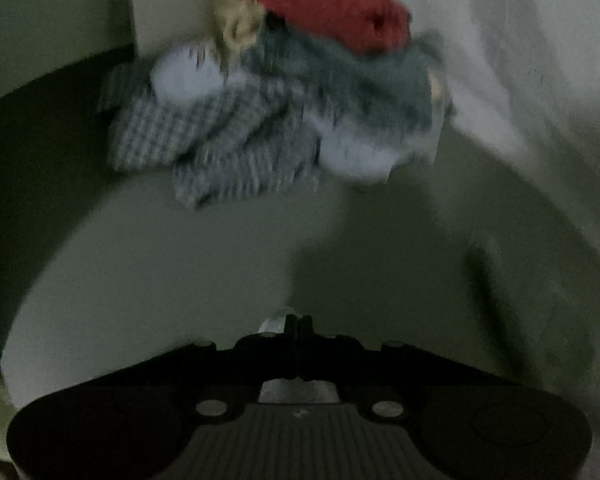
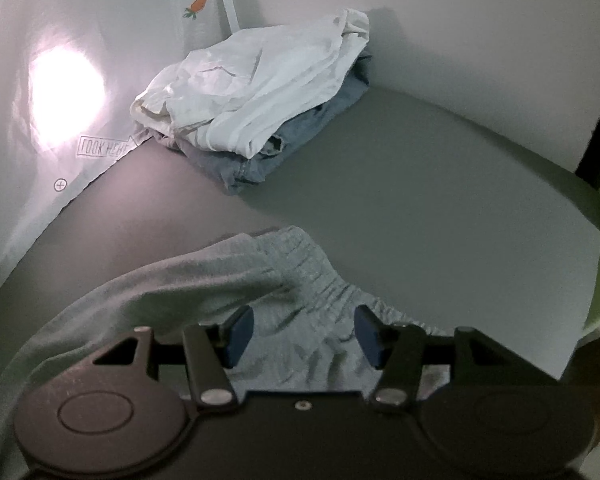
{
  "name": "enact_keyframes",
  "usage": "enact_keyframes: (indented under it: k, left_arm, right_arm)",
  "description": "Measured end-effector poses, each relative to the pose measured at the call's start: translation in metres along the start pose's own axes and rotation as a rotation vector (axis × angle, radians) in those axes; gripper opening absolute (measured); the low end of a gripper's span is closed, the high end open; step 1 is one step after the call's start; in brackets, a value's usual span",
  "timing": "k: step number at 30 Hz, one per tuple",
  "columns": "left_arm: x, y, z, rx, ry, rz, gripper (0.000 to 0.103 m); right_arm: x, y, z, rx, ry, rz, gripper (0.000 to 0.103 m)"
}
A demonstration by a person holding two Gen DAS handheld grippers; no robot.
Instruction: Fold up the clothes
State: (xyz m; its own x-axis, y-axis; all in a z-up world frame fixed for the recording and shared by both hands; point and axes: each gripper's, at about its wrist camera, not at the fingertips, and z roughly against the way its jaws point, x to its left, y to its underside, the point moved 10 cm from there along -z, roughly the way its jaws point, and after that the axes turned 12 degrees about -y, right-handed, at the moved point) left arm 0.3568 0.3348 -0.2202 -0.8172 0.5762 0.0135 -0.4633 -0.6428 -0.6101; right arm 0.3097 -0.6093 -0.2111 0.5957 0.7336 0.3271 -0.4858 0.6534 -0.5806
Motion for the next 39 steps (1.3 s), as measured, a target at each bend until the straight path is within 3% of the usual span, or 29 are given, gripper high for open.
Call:
enact_keyframes:
  k: [4,7,11,12,13,17,20,27,31,34,37,39]
  left_arm:
    - [-0.008,-0.025,0.000,-0.032,0.001,0.025,0.000]
    - [-0.020,-0.022,-0.012,-0.020,0.067,0.050,0.000]
    - [-0.026,-0.016,-0.023,0.002,-0.057,-0.002,0.007]
    - [-0.029,-0.015,-0.023,0.004,-0.068,-0.005,0.011]
    - [-0.033,-0.015,-0.022,0.009,-0.065,-0.001,0.022]
    - [-0.068,-0.014,-0.018,0.028,-0.010,-0.064,0.043]
    - [-0.108,-0.009,-0.018,0.067,0.039,-0.134,0.052]
    - [-0.197,0.002,-0.013,0.241,0.255,-0.025,0.055]
    - [-0.245,0.003,-0.014,0.306,0.287,-0.045,0.058]
    - [-0.272,0.008,-0.023,0.309,0.213,-0.156,0.059]
    - [-0.283,0.019,-0.036,0.331,0.098,-0.253,0.059]
    - [-0.285,0.026,-0.040,0.334,0.061,-0.293,0.059]
  right_arm:
    - [0.008,-0.003,-0.012,0.007,-0.023,0.003,0.057]
    - [0.019,-0.002,-0.025,0.024,-0.038,0.020,0.057]
    - [0.034,0.000,-0.042,0.056,-0.054,0.050,0.057]
    - [0.038,0.001,-0.046,0.062,-0.060,0.058,0.057]
    - [0.042,0.001,-0.049,0.067,-0.064,0.067,0.058]
    - [0.052,-0.002,-0.065,0.085,-0.069,0.079,0.060]
    - [0.057,-0.009,-0.077,0.084,-0.094,0.039,0.061]
    - [0.099,-0.023,-0.103,0.085,-0.215,-0.046,0.063]
    - [0.137,-0.024,-0.130,0.128,-0.228,0.014,0.063]
    - [0.155,-0.020,-0.151,0.167,-0.232,-0.039,0.063]
    - [0.171,-0.014,-0.166,0.202,-0.277,-0.167,0.063]
    - [0.181,-0.009,-0.174,0.229,-0.306,-0.226,0.063]
